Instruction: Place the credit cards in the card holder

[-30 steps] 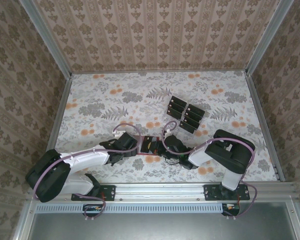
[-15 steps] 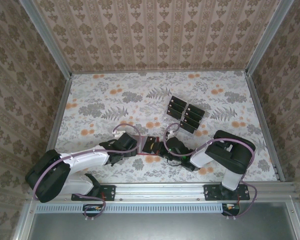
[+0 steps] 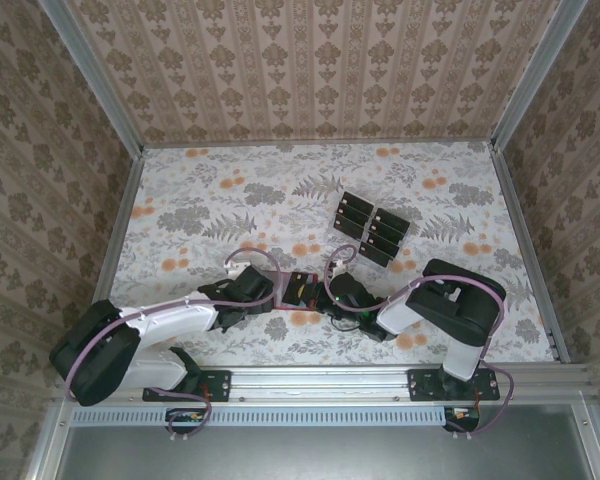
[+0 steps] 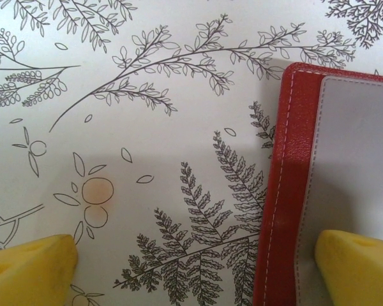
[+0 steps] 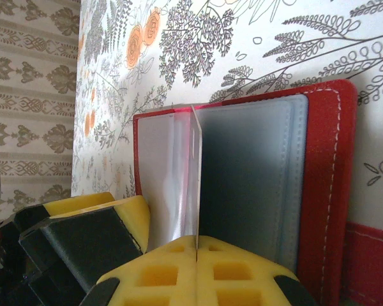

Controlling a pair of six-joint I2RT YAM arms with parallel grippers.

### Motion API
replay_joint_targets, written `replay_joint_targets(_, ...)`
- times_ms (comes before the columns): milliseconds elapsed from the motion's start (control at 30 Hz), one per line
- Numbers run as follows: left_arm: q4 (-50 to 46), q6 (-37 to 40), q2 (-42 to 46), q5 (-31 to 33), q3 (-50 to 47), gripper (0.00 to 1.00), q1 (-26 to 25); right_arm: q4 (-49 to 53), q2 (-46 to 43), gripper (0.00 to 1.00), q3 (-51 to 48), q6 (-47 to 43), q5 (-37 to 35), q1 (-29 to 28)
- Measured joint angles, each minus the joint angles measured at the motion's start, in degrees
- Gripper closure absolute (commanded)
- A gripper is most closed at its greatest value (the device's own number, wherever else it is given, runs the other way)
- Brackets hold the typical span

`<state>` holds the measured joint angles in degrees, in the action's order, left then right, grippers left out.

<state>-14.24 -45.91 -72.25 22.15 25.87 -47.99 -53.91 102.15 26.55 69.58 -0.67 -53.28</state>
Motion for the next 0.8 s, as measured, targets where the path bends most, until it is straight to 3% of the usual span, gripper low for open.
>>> replay_joint_targets(800, 0.39, -0.46, 0.00, 0.22, -0.28, 0.00, 0.00, -6.12, 2.05, 1.00, -1.27, 2.86, -0.04, -0.26)
